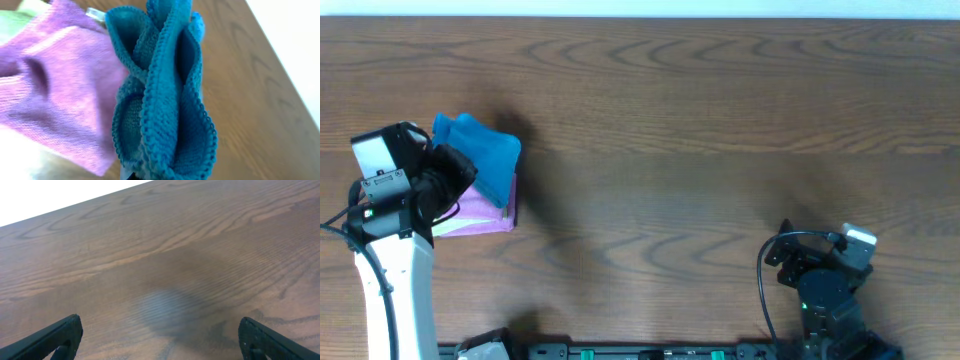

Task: Fold the cloth
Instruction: 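Lower the blue cloth onto the pink stack and release it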

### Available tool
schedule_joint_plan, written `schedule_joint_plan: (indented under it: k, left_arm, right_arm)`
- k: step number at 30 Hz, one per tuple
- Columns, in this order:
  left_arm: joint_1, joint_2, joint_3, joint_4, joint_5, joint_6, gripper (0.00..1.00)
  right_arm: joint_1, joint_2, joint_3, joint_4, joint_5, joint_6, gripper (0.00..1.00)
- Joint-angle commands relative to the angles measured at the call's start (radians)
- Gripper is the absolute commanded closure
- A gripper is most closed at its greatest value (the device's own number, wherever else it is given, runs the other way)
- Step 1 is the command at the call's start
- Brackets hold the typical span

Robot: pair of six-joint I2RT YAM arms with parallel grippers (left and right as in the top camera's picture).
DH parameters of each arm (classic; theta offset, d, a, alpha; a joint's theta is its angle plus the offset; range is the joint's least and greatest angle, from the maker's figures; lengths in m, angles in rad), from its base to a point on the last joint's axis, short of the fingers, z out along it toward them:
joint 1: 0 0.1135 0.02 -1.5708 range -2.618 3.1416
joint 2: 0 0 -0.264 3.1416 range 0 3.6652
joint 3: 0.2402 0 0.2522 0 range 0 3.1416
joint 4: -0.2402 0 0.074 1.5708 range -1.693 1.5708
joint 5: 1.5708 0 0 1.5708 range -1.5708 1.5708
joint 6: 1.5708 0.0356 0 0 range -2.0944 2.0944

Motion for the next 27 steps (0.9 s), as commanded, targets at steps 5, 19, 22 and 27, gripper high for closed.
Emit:
schedule_joint_plan:
  k: [5,19,22,27]
  left_arm:
    - [0.005,-0.014,0.026,-0.028,-0.151,0.060,0.94]
    - [0.005,-0.010,-0.013,-0.039,-0.298,0.067,0.94]
    - [0.005,-0.010,-0.032,-0.039,-0.310,0.056,0.94]
    - [0.005,-0.010,-0.080,-0.034,-0.316,0.032,0.94]
  right_arm:
    - [-0.005,-0.007,-0.005,-0.002,0.017,0.010,0.01]
    - [-0.005,-0.007,-0.005,-0.002,0.017,0.010,0.01]
    - [-0.005,-0.007,-0.005,-0.002,0.017,0.010,0.01]
    - [-0.005,-0.007,-0.005,-0.002,0.017,0.010,0.01]
